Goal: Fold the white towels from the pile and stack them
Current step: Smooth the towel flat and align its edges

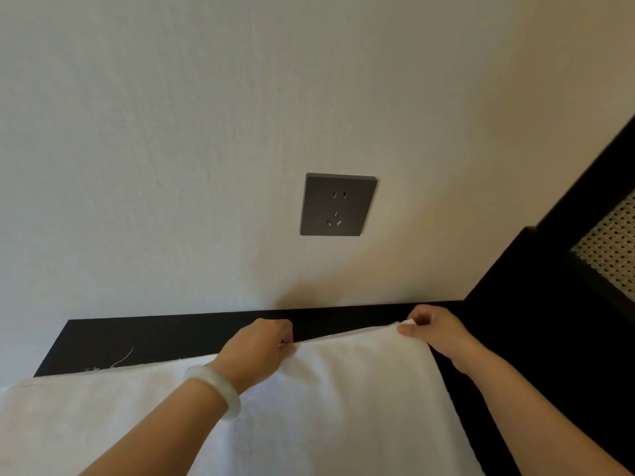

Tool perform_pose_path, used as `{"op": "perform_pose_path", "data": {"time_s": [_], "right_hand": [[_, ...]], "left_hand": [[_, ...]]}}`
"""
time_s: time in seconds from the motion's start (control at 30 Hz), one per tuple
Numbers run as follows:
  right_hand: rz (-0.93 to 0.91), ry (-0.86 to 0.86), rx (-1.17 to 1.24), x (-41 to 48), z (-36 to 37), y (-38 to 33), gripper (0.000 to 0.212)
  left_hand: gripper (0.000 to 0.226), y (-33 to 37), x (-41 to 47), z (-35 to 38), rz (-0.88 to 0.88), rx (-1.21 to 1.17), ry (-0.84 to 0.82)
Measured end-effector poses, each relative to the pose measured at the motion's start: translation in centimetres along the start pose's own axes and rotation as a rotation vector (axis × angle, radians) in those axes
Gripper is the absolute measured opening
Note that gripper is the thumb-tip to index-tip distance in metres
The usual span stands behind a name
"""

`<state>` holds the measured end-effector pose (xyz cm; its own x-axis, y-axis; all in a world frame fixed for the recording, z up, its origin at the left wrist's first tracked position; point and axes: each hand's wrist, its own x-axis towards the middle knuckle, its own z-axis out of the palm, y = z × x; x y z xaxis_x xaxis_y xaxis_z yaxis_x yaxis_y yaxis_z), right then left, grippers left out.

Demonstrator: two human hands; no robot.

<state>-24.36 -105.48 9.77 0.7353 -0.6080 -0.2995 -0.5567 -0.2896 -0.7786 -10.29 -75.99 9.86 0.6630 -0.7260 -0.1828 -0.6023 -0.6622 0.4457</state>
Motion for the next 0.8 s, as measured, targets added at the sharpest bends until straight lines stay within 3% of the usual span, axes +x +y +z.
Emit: {"op": "perform_pose_path", "data": {"time_s": [0.43, 0.5, 0.57, 0.6, 0.67, 0.8], "right_hand": [[-0.180, 0.231, 0.177, 0.4, 2.9, 2.2, 0.023], [-0.253, 0.284, 0.076, 0.4, 3.3, 2.7, 0.023], [-0.301, 0.313, -0.239, 0.3, 3.5, 3.2, 0.014], [-0.297, 0.313, -0.393, 0.3, 3.2, 3.2, 0.023], [-0.218, 0.290, -0.442, -0.2, 2.0, 2.5, 0.037], [-0.016, 0.219, -0.173, -5.2, -2.7, 2.9, 0.018]], "left_hand": [[0.019, -1.1, -0.7, 4.0, 0.152, 0.060, 0.342], [0.020, -1.0, -0.7, 4.1, 0.145, 0.066, 0.350], [0.020, -1.0, -0.8, 4.0, 0.136, 0.082, 0.347], [0.021, -0.8, -0.9, 3.8, 0.123, 0.092, 0.351], [0.031, -0.3, -1.3, 3.4, 0.073, 0.121, 0.355], [0.066, 2.4, -4.7, 3.6, 0.087, 0.216, 0.270]]}}
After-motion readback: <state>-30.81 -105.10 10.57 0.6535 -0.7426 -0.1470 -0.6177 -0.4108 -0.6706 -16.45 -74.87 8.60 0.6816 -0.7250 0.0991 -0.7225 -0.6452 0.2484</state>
